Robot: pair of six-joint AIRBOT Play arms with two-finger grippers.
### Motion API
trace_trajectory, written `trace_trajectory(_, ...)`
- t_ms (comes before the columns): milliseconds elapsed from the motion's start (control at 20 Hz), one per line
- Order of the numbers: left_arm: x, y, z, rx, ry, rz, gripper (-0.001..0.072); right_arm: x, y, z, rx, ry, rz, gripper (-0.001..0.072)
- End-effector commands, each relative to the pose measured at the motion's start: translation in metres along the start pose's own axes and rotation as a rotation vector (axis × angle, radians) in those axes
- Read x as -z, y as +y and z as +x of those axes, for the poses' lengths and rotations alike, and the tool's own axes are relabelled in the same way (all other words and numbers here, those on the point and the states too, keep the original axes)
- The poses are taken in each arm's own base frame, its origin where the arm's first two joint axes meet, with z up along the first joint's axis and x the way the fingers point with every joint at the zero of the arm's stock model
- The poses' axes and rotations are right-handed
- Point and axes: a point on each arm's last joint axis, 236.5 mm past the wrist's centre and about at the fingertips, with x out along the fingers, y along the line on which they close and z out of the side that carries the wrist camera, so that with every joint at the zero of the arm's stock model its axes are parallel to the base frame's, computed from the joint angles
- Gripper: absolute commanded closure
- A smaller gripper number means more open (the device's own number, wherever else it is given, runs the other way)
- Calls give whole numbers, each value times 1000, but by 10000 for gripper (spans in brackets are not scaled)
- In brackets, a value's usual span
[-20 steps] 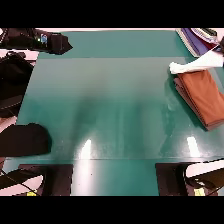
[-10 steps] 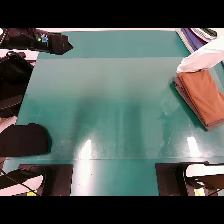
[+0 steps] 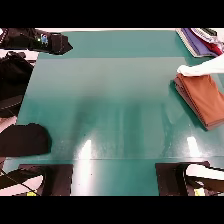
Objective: Fold the shirts.
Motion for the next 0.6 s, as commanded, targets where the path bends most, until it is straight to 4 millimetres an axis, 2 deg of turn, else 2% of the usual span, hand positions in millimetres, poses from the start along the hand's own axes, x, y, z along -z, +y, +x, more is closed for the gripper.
trace_trajectory(0, 0, 0, 0, -1, 1, 8, 681, 46, -63, -9, 201, 114, 31, 694)
trace_trajectory(100, 0, 1, 0, -1, 1, 7, 681, 69, -84, -7, 228, 161, 86, 692)
trace_trajectory(150, 0, 0, 0, -1, 1, 7, 681, 83, -93, -3, 235, 190, 114, 669)
trace_trajectory(200, 0, 1, 0, -1, 1, 7, 681, 94, -101, -1, 242, 213, 137, 503)
trace_trajectory(250, 0, 1, 0, -1, 1, 7, 681, 105, -110, 2, 247, 238, 163, 276)
trace_trajectory(300, 0, 0, 0, -1, 1, 8, 681, 113, -118, 3, 255, 256, 191, 115)
trace_trajectory(350, 0, 1, 0, -1, 1, 7, 681, 119, -127, 1, 262, 263, 220, 83)
trace_trajectory(450, 0, 1, 0, -1, -1, 7, 681, 116, -133, -9, 268, 246, 244, 84)
trace_trajectory(500, 0, 1, 0, -2, -2, 7, 681, 107, -129, -15, 263, 213, 237, 84)
trace_trajectory(550, -1, 1, 0, -2, -5, 7, 681, 92, -117, -19, 231, 160, 226, 84)
